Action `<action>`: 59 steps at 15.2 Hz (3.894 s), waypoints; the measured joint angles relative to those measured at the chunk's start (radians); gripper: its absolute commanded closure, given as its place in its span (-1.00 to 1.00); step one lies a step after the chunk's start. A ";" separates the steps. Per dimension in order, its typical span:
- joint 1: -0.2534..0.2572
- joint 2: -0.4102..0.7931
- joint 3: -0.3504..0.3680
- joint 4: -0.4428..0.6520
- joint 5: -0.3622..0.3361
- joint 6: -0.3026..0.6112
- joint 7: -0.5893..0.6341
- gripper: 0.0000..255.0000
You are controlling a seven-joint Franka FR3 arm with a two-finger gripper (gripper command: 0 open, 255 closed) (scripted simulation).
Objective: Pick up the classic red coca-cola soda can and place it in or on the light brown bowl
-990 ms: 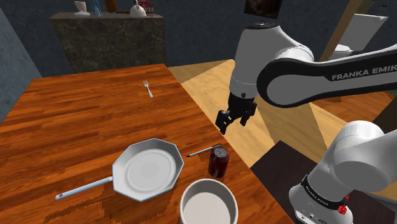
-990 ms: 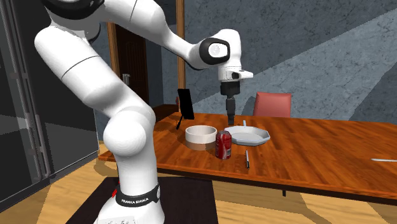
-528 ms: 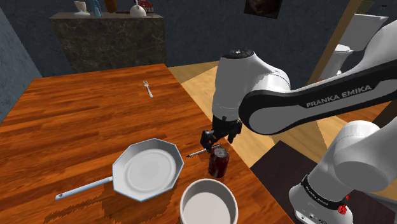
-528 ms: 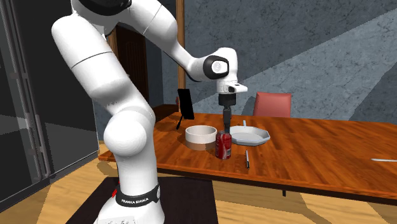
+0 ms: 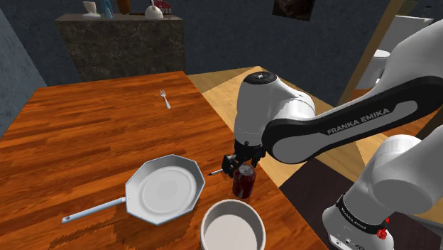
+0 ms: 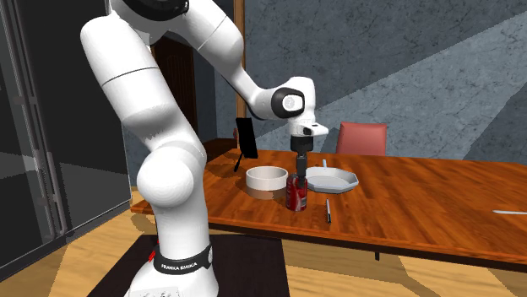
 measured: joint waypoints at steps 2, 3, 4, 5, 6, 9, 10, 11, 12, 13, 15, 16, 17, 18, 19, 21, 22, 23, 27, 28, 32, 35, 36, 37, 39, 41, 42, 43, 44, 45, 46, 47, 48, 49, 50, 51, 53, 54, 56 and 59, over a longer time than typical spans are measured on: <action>-0.001 0.003 0.001 -0.002 -0.001 0.006 0.001 -1.00; -0.001 0.004 0.001 -0.003 -0.001 0.007 0.001 -1.00; -0.001 0.004 0.002 -0.003 -0.001 0.007 0.001 -1.00; -0.001 0.004 0.002 -0.003 -0.001 0.007 0.001 -1.00; -0.001 0.005 0.002 -0.003 -0.001 0.008 0.001 1.00; -0.001 0.004 0.001 -0.001 -0.002 0.008 0.001 1.00; -0.002 0.004 0.001 -0.001 -0.002 0.008 0.001 1.00; -0.002 0.004 0.001 -0.001 -0.002 0.008 0.001 1.00; -0.002 0.004 0.001 -0.001 -0.002 0.008 0.001 1.00; -0.002 0.004 0.001 -0.001 -0.002 0.008 0.001 1.00; -0.002 0.004 0.001 -0.001 -0.002 0.007 0.001 1.00; -0.001 0.004 0.001 -0.001 -0.001 0.008 0.001 1.00; -0.001 0.000 0.000 0.002 -0.001 0.000 0.000 1.00; 0.001 -0.008 -0.004 0.007 0.001 -0.013 -0.002 1.00; 0.004 -0.019 -0.008 0.011 0.004 -0.029 -0.005 1.00; 0.006 -0.035 -0.015 0.024 0.006 -0.058 -0.010 1.00; 0.007 -0.045 -0.020 0.030 0.007 -0.074 -0.013 1.00; 0.009 -0.054 -0.023 0.039 0.008 -0.091 -0.013 1.00; 0.011 -0.082 -0.039 0.073 0.008 -0.152 -0.022 1.00; 0.012 -0.088 -0.041 0.082 0.008 -0.167 -0.022 1.00; 0.013 -0.117 -0.058 0.118 0.007 -0.231 -0.030 1.00; 0.014 -0.130 -0.066 0.149 0.004 -0.275 -0.031 1.00; 0.014 -0.136 -0.070 0.156 0.003 -0.288 -0.033 1.00; 0.014 -0.140 -0.073 0.167 0.003 -0.303 -0.033 1.00; 0.014 -0.149 -0.079 0.190 0.001 -0.334 -0.034 1.00; 0.014 -0.157 -0.085 0.208 -0.001 -0.361 -0.036 1.00; 0.013 -0.161 -0.089 0.218 -0.002 -0.375 -0.038 1.00; 0.013 -0.162 -0.091 0.233 -0.004 -0.391 -0.038 1.00; 0.011 -0.159 -0.092 0.250 -0.007 -0.404 -0.037 1.00; 0.011 -0.161 -0.094 0.259 -0.007 -0.415 -0.036 1.00; 0.010 -0.163 -0.097 0.264 -0.008 -0.423 -0.038 1.00; 0.014 -0.161 -0.088 0.275 -0.005 -0.431 -0.026 1.00; 0.021 -0.164 -0.076 0.279 0.002 -0.437 -0.010 1.00; 0.028 -0.162 -0.058 0.290 0.009 -0.443 0.012 1.00; 0.038 -0.167 -0.043 0.298 0.018 -0.454 0.034 1.00; 0.044 -0.164 -0.027 0.316 0.024 -0.466 0.056 1.00; 0.055 -0.148 0.014 0.350 0.035 -0.479 0.108 1.00; 0.059 -0.142 0.031 0.371 0.038 -0.491 0.131 1.00; 0.072 -0.133 0.070 0.399 0.050 -0.503 0.182 1.00; 0.077 -0.092 0.139 0.482 0.053 -0.536 0.269 1.00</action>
